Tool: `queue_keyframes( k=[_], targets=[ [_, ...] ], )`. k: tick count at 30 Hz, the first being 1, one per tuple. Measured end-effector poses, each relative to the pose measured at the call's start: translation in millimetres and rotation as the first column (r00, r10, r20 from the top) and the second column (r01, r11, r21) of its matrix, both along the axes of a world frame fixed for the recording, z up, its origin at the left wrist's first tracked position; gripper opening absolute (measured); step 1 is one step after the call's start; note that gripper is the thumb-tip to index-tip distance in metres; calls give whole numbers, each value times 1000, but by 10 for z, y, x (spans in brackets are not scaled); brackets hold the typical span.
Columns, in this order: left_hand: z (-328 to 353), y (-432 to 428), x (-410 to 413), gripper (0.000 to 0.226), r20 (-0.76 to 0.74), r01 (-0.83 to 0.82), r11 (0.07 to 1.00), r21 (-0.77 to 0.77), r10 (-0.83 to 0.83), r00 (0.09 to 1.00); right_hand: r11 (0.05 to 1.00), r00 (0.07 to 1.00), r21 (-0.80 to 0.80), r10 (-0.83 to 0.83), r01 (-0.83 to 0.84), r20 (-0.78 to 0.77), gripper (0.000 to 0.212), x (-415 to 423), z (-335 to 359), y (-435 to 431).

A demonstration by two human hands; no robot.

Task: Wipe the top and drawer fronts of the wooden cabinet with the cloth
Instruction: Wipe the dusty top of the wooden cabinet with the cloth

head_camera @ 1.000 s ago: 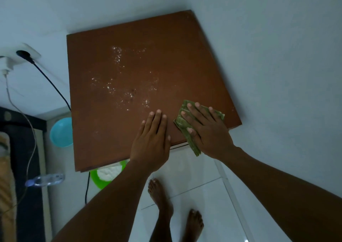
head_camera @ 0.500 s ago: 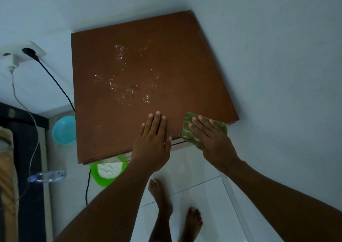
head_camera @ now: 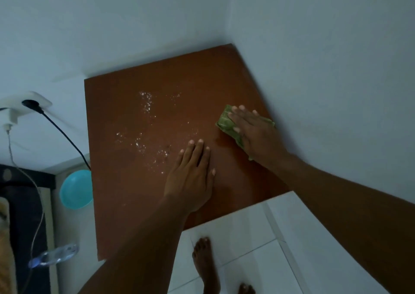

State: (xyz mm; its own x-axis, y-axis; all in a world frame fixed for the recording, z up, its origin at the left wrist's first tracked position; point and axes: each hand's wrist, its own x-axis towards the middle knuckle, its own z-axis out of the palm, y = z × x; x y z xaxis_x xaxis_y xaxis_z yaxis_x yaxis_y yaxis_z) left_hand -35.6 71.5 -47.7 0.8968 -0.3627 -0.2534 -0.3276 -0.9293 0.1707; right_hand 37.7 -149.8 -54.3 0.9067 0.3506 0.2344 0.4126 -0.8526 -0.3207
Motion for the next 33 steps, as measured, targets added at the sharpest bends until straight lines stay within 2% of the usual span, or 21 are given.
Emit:
queue_keyframes(
  k=[7, 11, 17, 22, 27, 33],
  targets=[
    [-18, -168, 724, 64, -30, 78, 997, -25, -79, 996, 992, 984, -100, -86, 71, -158, 45, 1209, 11, 156],
    [-67, -207, 899, 62, -16, 93, 994, -53, -94, 995, 974, 933, -212, -145, 76, -329, 54, 1516, -122, 217],
    [-179, -163, 900, 63, 2, 108, 991, -82, -108, 994, 949, 954, -287, -201, 133, -222, 65, 1503, -322, 144],
    [-149, -253, 849, 62, -8, 51, 994, -96, -52, 999, 935, 940, -267, -286, 232, -187, 62, 1194, -356, 67],
    [-106, -359, 723, 66, -29, -9, 999, -48, 8, 1000, 925, 928, -270, -323, 267, -185, 62, 608, -375, -116],
    [-130, -486, 157, 69, -14, -41, 998, -40, 40, 999, 914, 924, -283, -345, 291, -162, 61, -288, -426, -337]
  ],
)
